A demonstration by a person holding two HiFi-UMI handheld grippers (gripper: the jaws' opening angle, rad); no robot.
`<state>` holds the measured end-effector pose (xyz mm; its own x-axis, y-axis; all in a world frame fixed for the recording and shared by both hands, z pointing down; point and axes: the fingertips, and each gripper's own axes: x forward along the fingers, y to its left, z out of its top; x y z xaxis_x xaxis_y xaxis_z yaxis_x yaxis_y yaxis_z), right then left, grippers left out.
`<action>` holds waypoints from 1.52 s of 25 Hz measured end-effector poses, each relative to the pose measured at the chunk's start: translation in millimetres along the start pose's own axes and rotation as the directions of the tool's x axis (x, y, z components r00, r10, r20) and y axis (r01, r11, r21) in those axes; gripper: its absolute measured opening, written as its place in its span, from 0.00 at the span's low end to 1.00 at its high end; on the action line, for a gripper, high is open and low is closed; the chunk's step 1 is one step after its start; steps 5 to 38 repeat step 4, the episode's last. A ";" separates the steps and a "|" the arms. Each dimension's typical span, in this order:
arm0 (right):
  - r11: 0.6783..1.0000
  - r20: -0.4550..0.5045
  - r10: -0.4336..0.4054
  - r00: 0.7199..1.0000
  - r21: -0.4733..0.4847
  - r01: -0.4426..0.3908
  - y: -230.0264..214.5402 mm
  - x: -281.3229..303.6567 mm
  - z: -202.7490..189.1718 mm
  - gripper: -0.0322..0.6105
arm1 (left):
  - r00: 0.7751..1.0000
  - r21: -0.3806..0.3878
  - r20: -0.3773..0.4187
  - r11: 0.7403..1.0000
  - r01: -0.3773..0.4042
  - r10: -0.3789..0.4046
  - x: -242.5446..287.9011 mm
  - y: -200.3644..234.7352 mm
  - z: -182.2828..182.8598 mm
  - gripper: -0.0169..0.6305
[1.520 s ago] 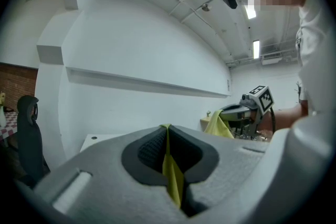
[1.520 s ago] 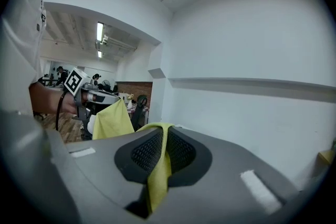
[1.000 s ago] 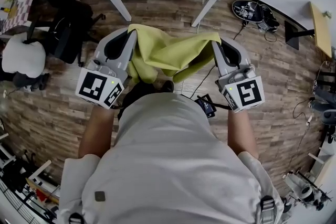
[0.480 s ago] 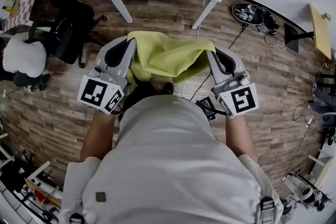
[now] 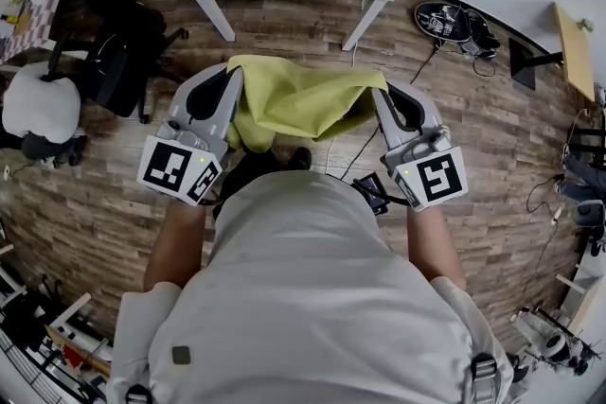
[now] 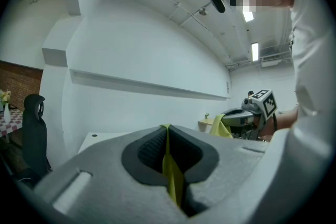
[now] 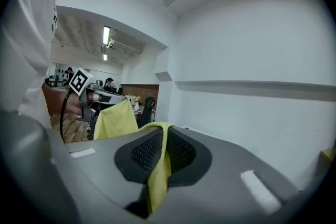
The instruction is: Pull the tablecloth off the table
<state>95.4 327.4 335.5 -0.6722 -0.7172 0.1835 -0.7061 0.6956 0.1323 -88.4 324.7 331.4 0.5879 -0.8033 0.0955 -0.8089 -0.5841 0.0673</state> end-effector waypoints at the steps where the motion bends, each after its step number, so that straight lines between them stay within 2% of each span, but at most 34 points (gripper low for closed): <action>1: 1.000 0.001 -0.002 1.000 -0.001 0.002 -0.6 -0.5 -0.2 0.08 | 1.000 0.000 0.001 1.000 0.002 -0.002 0.5 -0.8 -0.6 0.03; 38: 1.000 0.004 -0.007 1.000 -0.001 0.007 -3.5 -1.5 -0.4 0.08 | 1.000 0.001 0.003 1.000 0.007 -0.007 2.6 -2.2 -1.1 0.03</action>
